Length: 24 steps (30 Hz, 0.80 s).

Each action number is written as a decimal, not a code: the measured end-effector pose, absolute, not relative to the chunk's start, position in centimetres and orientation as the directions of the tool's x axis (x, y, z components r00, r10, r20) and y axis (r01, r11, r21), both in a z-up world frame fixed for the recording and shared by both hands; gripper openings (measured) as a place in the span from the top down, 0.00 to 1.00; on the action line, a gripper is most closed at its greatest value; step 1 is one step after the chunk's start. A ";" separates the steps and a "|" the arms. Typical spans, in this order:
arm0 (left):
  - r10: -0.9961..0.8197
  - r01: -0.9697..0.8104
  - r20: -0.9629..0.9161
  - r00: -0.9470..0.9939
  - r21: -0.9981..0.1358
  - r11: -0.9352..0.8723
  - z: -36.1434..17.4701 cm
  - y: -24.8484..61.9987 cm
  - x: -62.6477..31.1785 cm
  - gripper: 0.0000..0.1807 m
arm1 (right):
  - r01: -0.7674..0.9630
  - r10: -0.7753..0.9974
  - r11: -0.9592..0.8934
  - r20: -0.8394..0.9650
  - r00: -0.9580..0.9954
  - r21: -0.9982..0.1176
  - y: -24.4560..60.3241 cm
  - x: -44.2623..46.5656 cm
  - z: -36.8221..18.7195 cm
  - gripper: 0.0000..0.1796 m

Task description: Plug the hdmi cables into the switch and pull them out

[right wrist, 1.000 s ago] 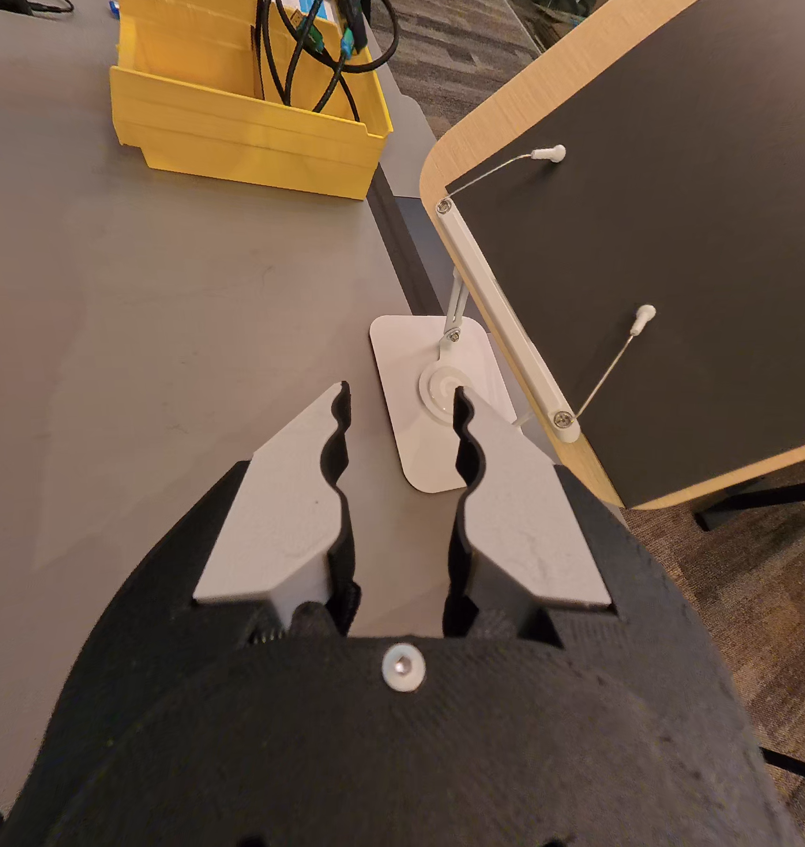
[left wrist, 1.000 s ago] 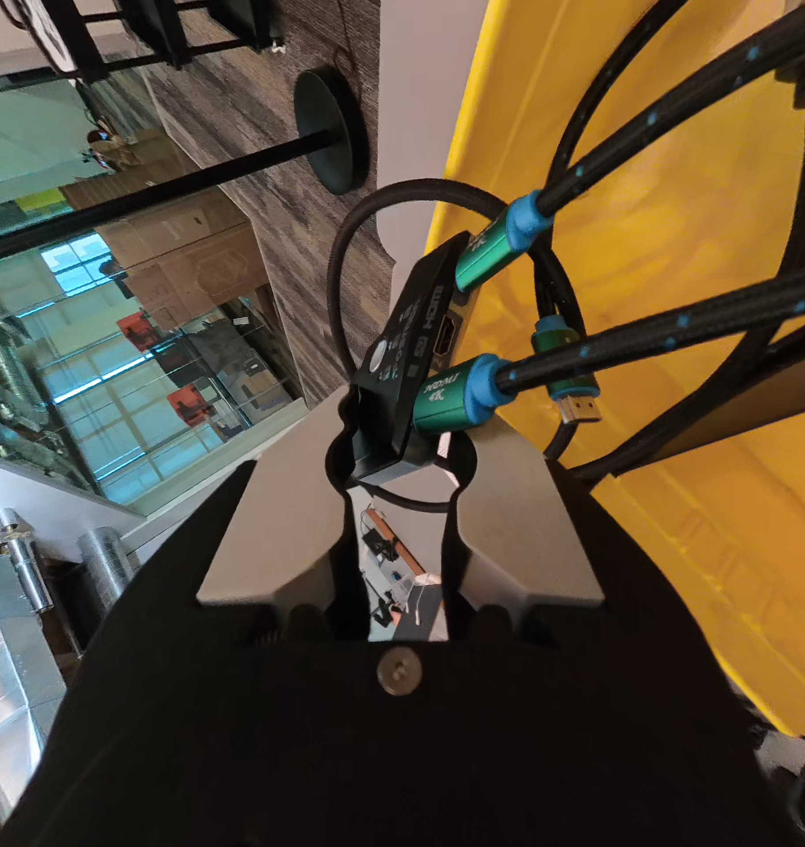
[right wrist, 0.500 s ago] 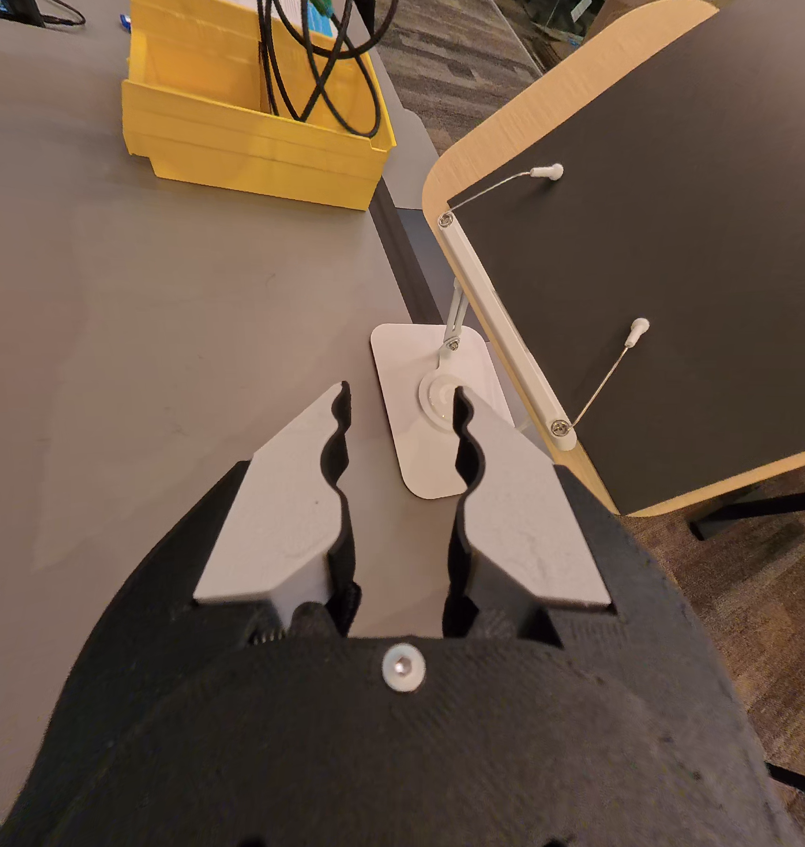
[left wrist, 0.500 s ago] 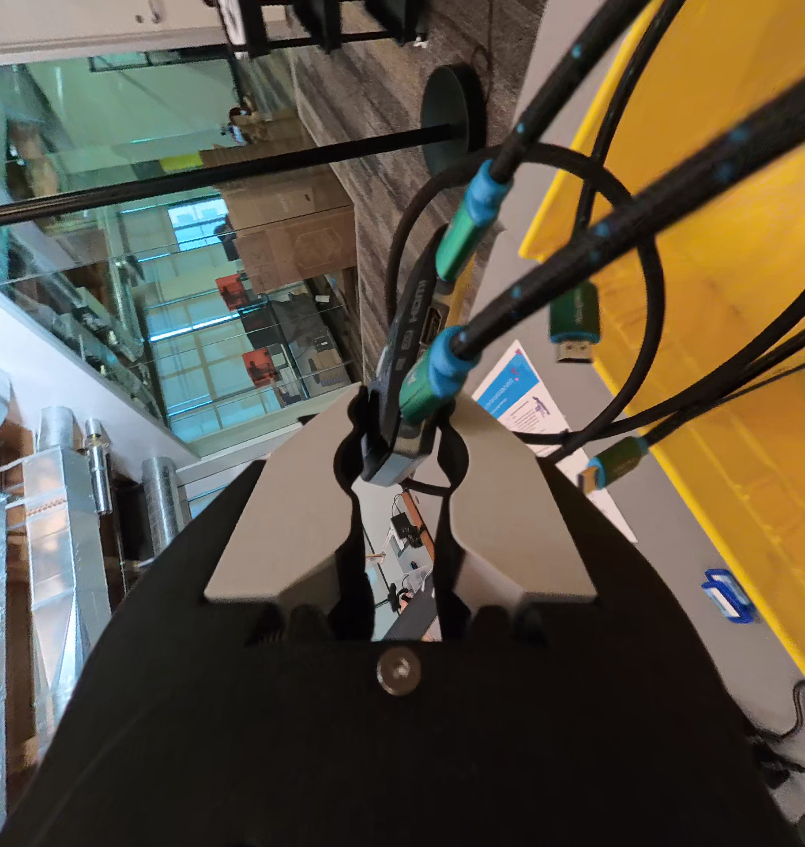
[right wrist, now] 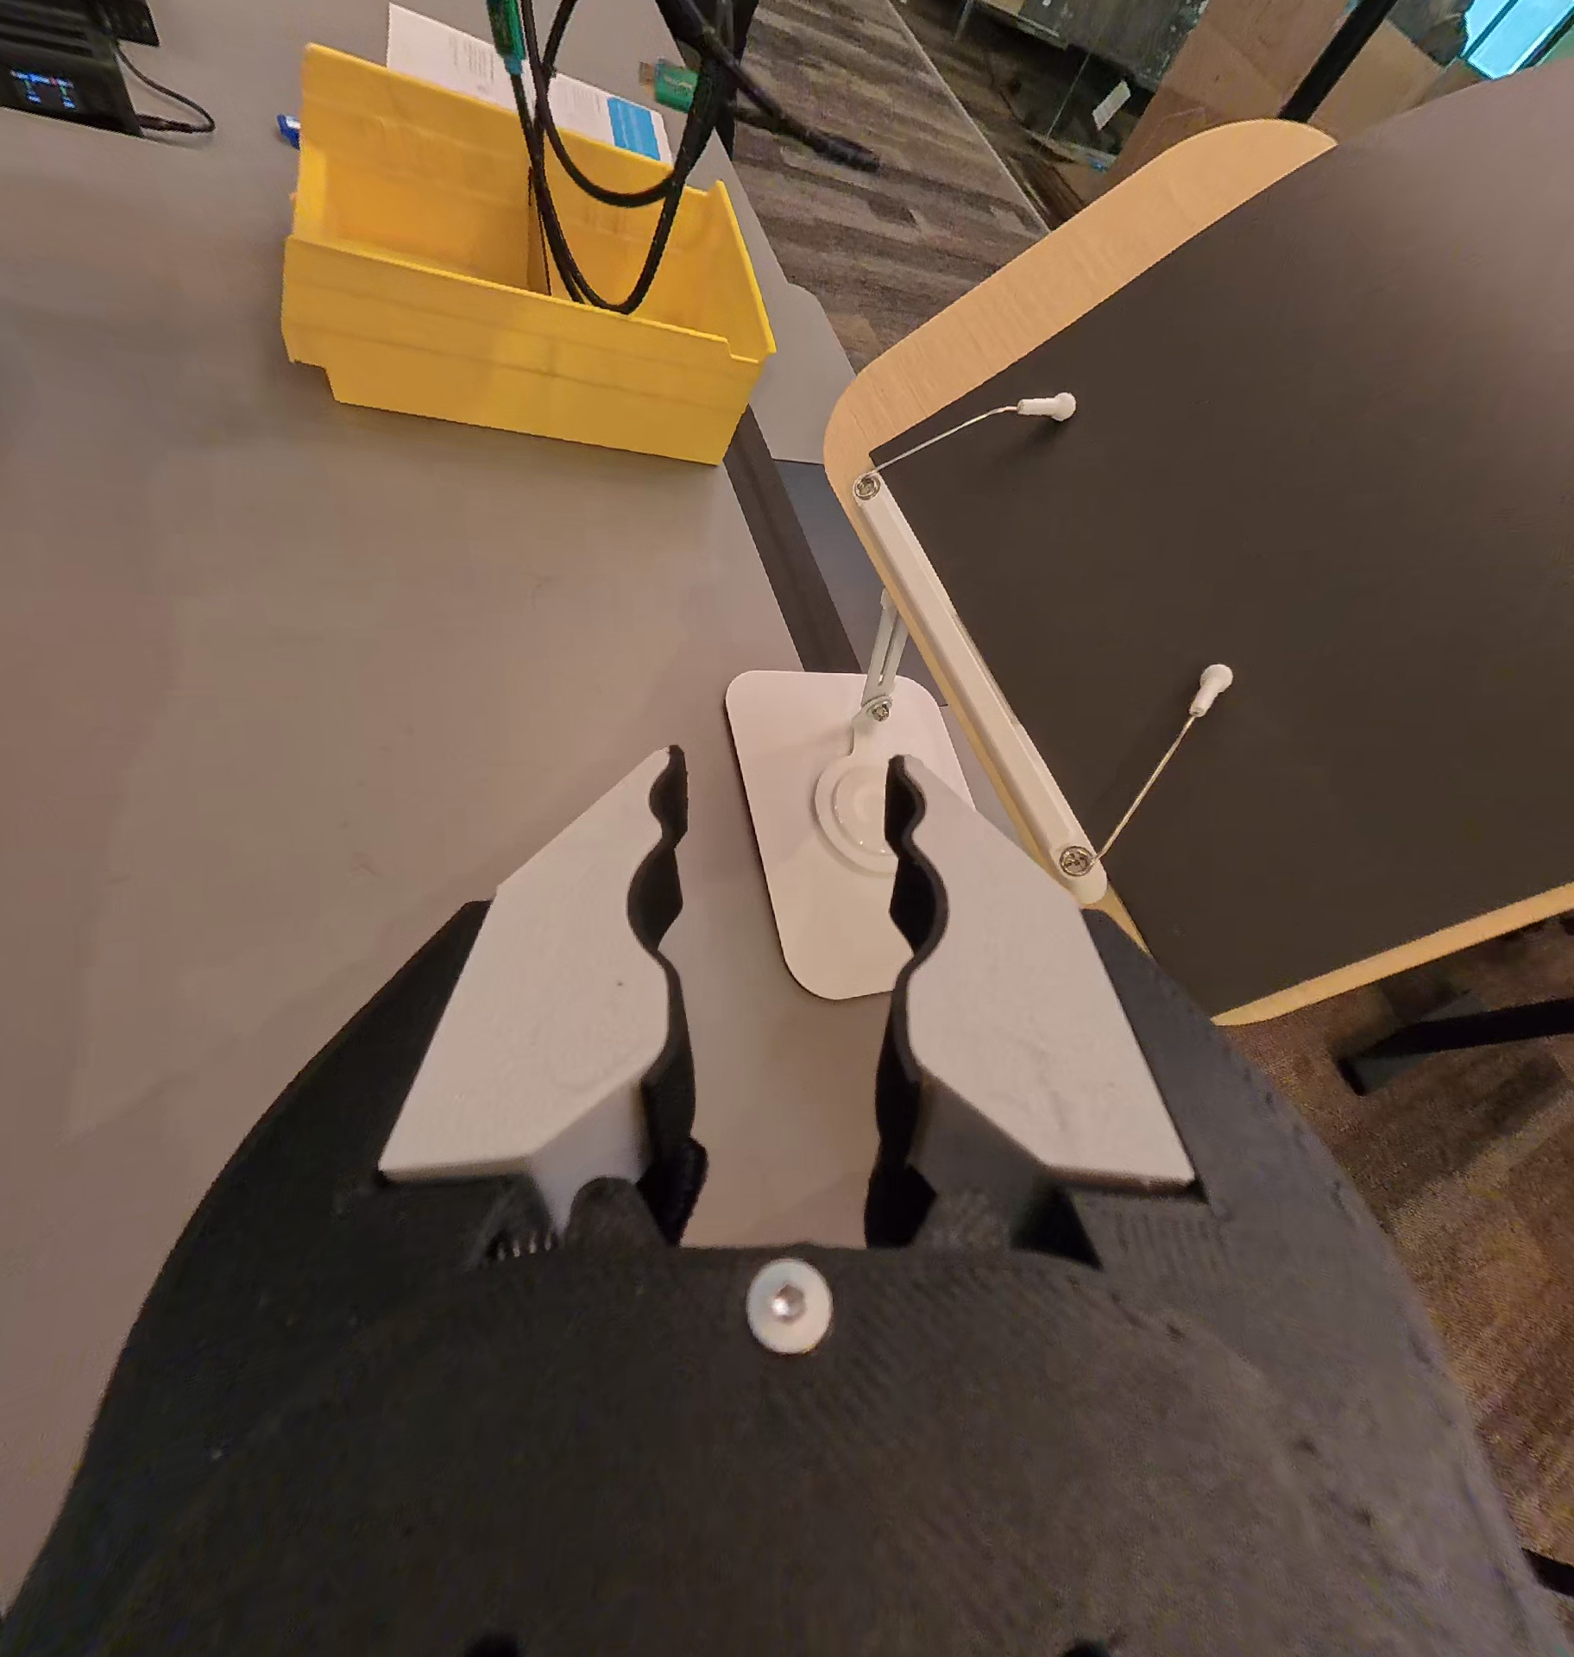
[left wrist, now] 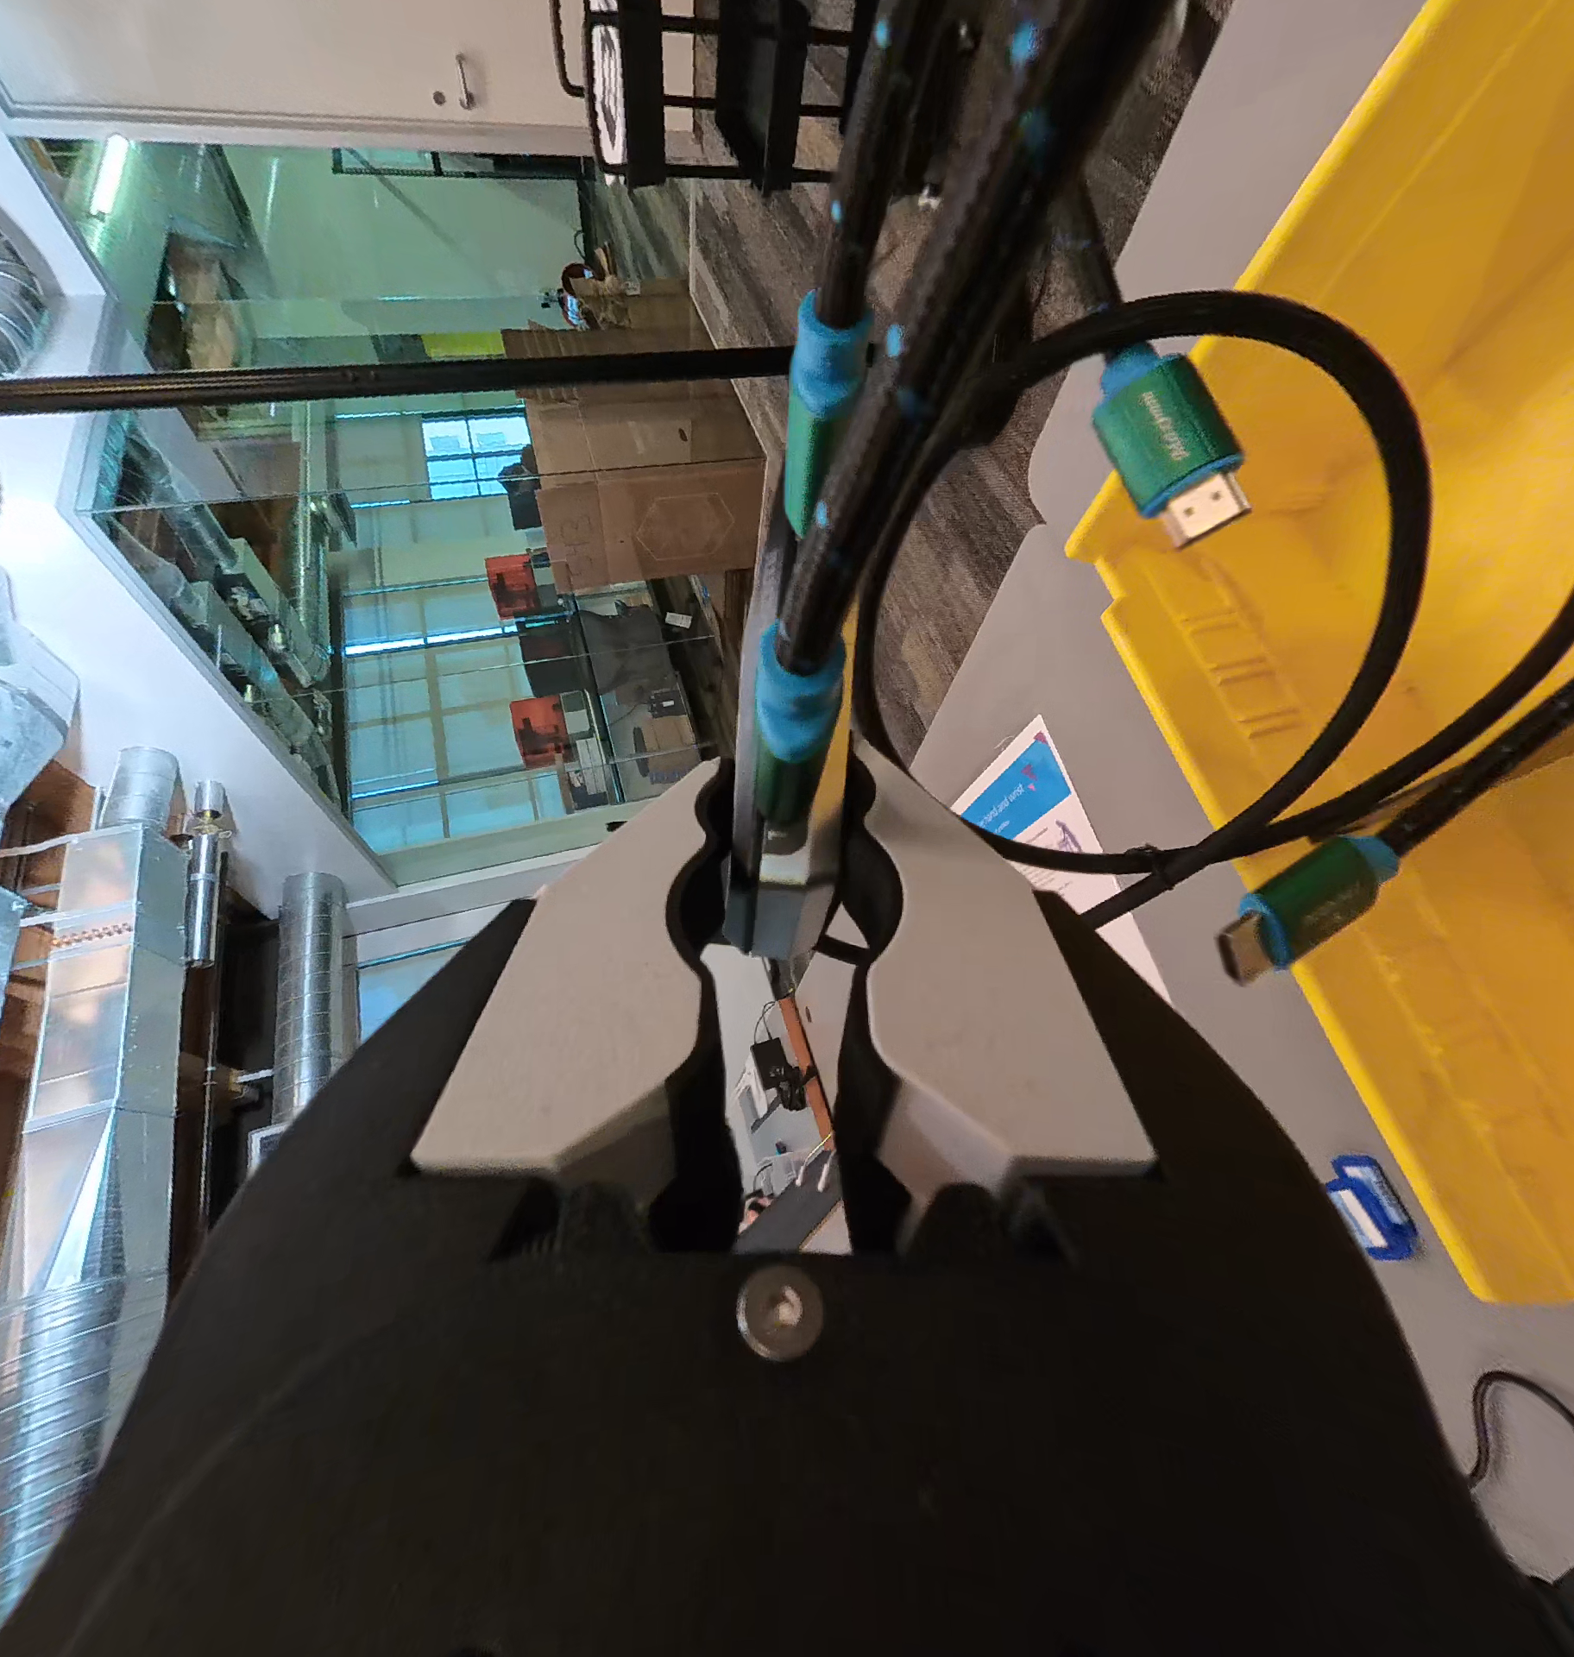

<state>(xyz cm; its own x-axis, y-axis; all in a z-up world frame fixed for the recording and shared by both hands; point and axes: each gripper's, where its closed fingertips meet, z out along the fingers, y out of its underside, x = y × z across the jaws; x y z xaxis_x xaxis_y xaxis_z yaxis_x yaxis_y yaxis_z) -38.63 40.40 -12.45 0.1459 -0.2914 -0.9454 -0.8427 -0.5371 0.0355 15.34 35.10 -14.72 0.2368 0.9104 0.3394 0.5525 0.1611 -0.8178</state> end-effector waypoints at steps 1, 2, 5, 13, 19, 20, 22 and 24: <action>-0.284 -0.846 -0.946 0.154 0.022 -0.533 -12.2 40.2 -38.4 0.89 | 0.553 0.911 0.161 0.339 0.236 -0.818 35.1 15.3 -14.7 0.76; -0.277 -0.846 -0.947 0.161 0.012 -0.533 -11.8 40.1 -38.3 0.89 | 0.553 0.911 0.161 0.339 0.235 -0.817 35.1 15.3 -14.8 0.76; -0.245 -0.844 -0.952 0.182 -0.024 -0.535 -10.3 39.6 -38.3 0.89 | 0.554 0.913 0.163 0.338 0.230 -0.816 35.1 15.1 -14.8 0.76; -0.115 -0.825 -0.960 0.255 -0.154 -0.544 -5.6 38.1 -38.9 0.90 | 0.545 0.910 0.177 0.347 0.226 -0.819 34.7 15.0 -14.3 0.76; -0.032 -0.823 -0.969 0.244 -0.189 -0.536 -1.3 36.5 -38.6 0.89 | 0.534 0.907 0.188 0.355 0.228 -0.824 34.4 15.2 -13.7 0.76; -0.021 -0.824 -0.970 0.243 -0.195 -0.533 -0.6 36.1 -38.4 0.89 | 0.532 0.906 0.190 0.356 0.229 -0.825 34.3 15.2 -13.6 0.76; 0.001 -0.823 -0.972 0.237 -0.201 -0.530 0.9 35.5 -38.0 0.89 | 0.527 0.904 0.195 0.360 0.230 -0.827 34.2 15.4 -13.4 0.76; 0.023 -0.823 -0.973 0.231 -0.208 -0.528 2.4 34.8 -37.7 0.90 | 0.521 0.902 0.200 0.363 0.233 -0.830 34.0 15.5 -13.1 0.76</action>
